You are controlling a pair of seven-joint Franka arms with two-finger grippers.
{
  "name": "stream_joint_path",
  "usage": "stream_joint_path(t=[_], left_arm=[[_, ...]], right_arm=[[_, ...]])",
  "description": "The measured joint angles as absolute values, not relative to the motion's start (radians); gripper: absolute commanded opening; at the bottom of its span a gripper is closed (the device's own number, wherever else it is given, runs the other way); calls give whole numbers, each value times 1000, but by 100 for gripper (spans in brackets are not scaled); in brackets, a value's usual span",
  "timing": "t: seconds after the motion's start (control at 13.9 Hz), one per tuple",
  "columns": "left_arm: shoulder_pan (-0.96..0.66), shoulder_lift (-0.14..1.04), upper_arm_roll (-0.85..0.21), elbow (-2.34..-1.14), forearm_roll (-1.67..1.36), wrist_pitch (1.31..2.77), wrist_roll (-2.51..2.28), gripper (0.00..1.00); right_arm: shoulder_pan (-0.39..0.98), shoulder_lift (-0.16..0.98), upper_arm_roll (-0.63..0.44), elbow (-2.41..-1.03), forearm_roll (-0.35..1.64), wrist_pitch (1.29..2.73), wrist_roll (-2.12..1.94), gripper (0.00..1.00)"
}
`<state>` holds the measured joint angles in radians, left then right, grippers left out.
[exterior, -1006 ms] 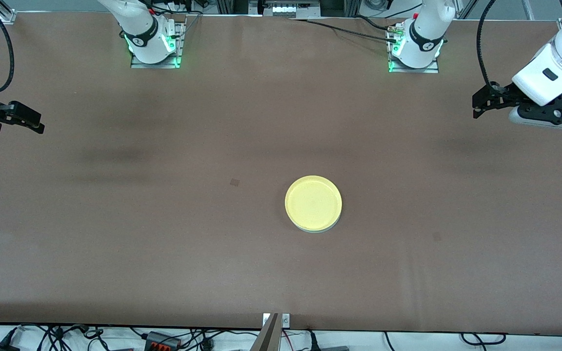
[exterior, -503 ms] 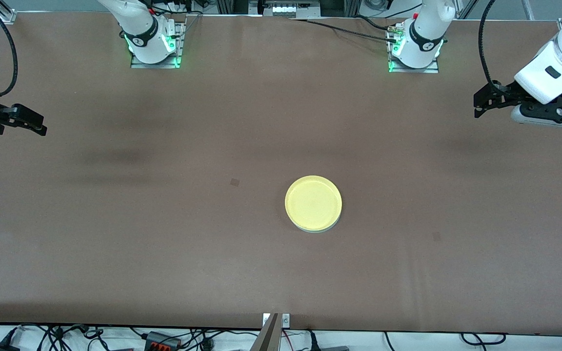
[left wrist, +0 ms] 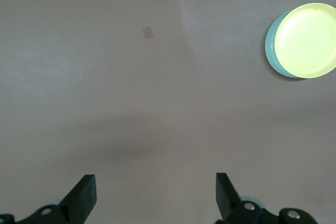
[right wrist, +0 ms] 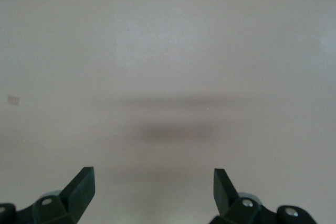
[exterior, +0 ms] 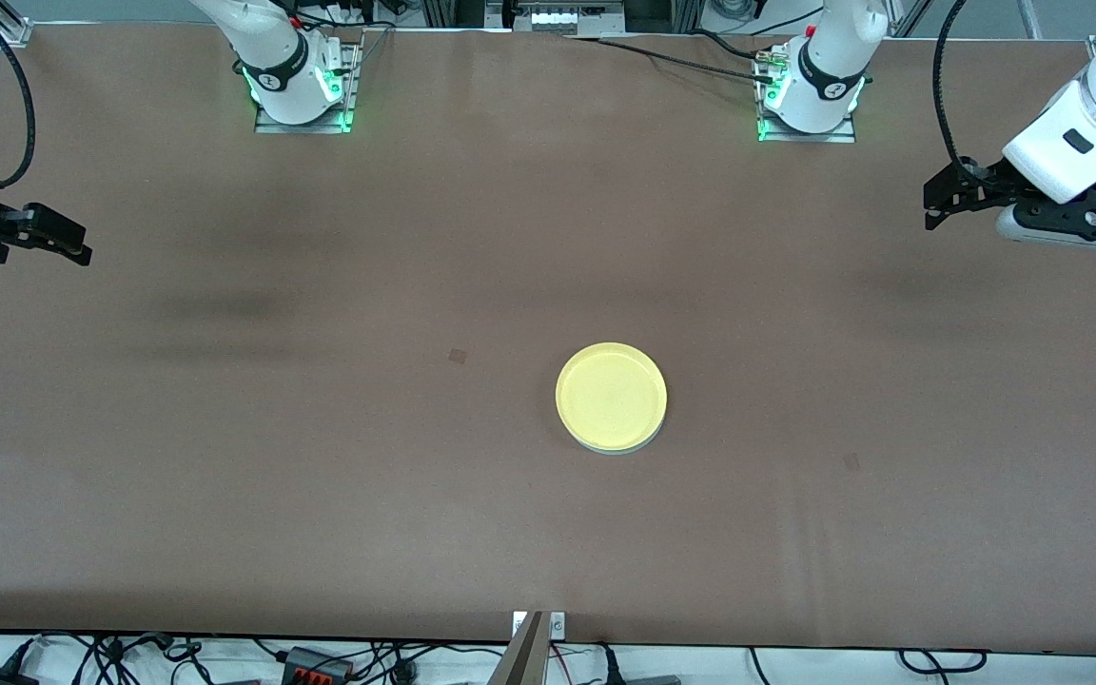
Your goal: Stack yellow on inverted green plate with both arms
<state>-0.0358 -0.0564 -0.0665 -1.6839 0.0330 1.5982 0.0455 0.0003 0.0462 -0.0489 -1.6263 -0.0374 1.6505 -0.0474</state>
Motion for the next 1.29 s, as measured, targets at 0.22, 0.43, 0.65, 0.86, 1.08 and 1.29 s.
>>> stream_joint_path(t=[0.22, 0.43, 0.65, 0.86, 1.08, 1.29], left_arm=[[-36, -56, -66, -1684, 33, 1598, 46, 100], [-36, -56, -66, -1684, 33, 1598, 46, 100], [-36, -56, -66, -1684, 33, 1598, 46, 100], [-36, -56, -66, -1684, 33, 1598, 46, 100], [-36, -56, -66, -1684, 33, 1598, 46, 100], [-36, -56, -66, -1684, 33, 1598, 46, 100]], right_arm=[[17, 47, -48, -1626, -37, 1651, -47, 100], [20, 45, -49, -1626, -37, 1651, -44, 100], [19, 43, -51, -1626, -37, 1650, -44, 100], [17, 42, -58, -1626, -37, 1650, -44, 100], [17, 42, -58, -1626, -37, 1644, -44, 100], [17, 42, -58, -1626, -37, 1644, -44, 100]])
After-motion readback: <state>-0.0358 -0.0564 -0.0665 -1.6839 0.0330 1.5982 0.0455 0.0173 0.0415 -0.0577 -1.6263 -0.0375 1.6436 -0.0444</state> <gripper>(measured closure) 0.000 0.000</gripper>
